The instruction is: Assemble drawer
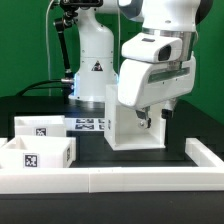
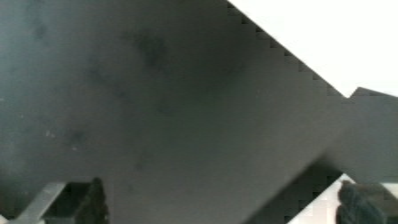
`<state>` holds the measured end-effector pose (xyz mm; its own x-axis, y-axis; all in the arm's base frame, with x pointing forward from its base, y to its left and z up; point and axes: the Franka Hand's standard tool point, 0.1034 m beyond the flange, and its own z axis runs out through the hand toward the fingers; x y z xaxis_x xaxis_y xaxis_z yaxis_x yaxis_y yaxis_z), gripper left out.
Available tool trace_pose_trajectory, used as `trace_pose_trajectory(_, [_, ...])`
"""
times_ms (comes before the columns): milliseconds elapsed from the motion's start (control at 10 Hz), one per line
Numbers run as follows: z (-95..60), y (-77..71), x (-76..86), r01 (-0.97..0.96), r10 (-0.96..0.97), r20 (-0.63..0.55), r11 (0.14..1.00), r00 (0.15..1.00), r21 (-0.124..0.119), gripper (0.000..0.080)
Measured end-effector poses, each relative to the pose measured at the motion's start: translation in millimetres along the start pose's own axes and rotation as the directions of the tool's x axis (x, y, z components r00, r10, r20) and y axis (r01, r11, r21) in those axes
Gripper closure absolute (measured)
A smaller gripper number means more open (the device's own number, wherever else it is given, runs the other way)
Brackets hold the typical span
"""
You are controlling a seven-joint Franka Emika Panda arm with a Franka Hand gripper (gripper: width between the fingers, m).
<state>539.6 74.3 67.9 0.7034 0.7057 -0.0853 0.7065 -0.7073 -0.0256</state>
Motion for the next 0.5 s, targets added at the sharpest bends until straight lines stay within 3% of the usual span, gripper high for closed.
trace_pose_trajectory(100, [0.5,0.7,-0.8,-0.013,0.013,0.010,1.000,1.000,-0.014,0.0150])
trace_pose_trajectory(500, [0.5,0.3,-0.5,-0.018,0.018,0.009,1.000,1.000,-0.012,0.0150])
